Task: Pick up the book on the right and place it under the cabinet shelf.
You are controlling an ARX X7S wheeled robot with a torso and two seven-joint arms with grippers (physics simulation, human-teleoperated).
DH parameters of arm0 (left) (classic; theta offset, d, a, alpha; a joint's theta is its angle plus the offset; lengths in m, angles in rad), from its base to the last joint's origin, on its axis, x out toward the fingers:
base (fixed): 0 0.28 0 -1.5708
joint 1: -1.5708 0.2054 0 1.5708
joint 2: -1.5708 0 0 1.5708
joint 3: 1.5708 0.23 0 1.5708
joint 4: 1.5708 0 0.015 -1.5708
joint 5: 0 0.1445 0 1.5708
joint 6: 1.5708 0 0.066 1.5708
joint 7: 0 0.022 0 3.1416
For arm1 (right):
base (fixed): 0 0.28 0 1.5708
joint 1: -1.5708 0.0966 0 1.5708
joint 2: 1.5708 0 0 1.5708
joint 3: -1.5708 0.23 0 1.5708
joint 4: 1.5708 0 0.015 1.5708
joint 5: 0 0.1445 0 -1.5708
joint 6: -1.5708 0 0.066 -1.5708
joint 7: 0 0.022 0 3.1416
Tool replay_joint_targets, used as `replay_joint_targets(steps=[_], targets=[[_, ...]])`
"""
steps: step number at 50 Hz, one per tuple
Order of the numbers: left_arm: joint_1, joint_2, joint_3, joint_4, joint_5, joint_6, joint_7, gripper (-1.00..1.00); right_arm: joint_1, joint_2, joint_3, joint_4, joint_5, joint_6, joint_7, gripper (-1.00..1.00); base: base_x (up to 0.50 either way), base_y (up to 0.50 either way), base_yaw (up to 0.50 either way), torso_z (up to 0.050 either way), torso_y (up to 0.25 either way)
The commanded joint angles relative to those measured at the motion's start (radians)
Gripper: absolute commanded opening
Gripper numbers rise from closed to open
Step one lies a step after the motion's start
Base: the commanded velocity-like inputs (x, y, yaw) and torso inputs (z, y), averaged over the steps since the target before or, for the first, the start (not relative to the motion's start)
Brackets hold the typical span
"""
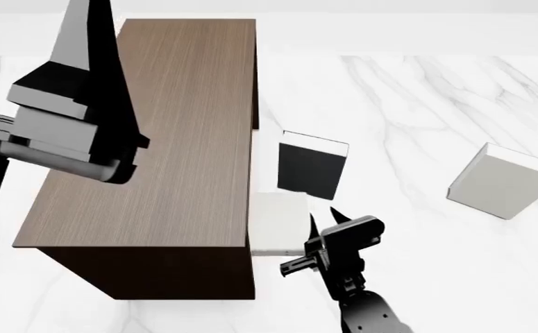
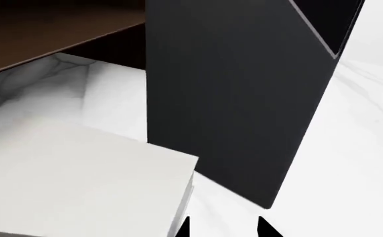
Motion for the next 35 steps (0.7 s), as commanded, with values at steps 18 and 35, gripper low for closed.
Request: replay_joint_targets(steps=[18, 35], targets=[[-0.056, -0.027, 0.031, -0.001, -0.03, 0.019, -0.025, 1.0, -0.026, -0.123, -0.221, 0.217, -0.024, 0.13, -0.05, 1.0, 0.01, 0.01, 0.02, -0.004, -0.012], [-0.038, -0.05, 0.046, 0.0, -0.018, 0.049, -0.026, 1.0, -0.003, -0.145, -0.259, 0.225, -0.009, 0.126, -0.066, 1.0, 0.0, 0.01, 0.01, -0.004, -0.011]])
